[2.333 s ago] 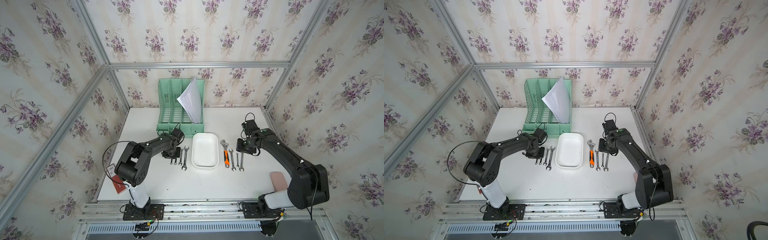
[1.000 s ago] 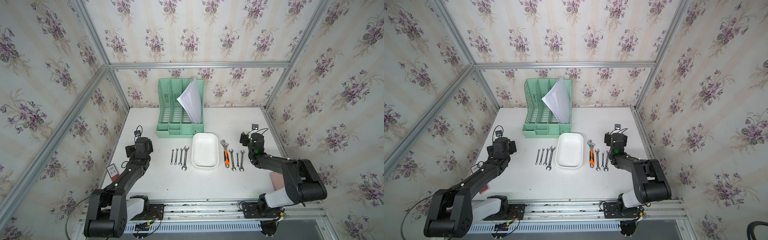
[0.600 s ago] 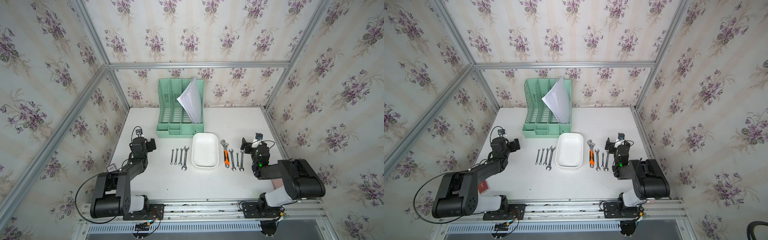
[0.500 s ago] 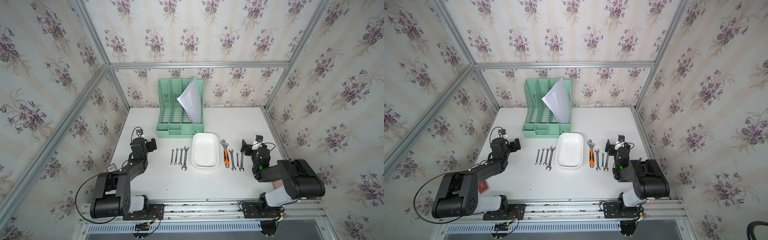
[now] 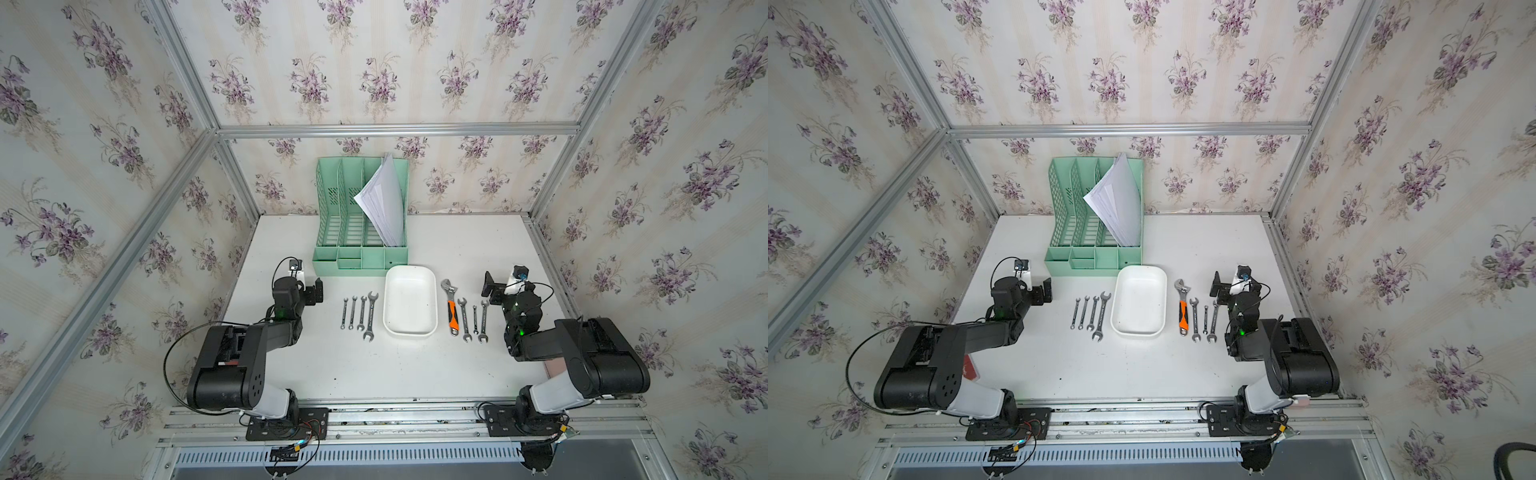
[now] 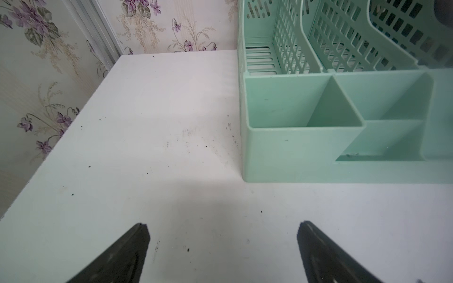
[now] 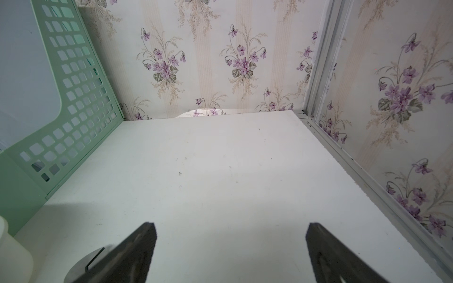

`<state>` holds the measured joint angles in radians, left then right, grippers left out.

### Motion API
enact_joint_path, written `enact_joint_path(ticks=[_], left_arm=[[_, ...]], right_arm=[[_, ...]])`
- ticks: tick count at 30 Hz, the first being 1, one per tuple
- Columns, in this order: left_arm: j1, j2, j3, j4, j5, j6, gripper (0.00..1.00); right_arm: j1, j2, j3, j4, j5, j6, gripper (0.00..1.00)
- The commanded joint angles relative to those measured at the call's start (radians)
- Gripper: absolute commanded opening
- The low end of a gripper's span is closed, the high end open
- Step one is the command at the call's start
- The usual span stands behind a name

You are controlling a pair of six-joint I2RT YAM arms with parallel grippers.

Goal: Take out the wrench from the storage box
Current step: Reset both arms

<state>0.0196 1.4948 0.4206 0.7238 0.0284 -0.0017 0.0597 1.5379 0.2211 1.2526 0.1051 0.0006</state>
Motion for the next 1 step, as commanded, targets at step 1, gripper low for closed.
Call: enact_joint_path(ticks=[1], left_arm=[[-0.004, -0.005, 0.011, -0.008, -0.010, 0.022, 0.99]], right_arm=[[-0.001, -0.003, 0.002, 0.015, 0.002, 0.006, 1.00]])
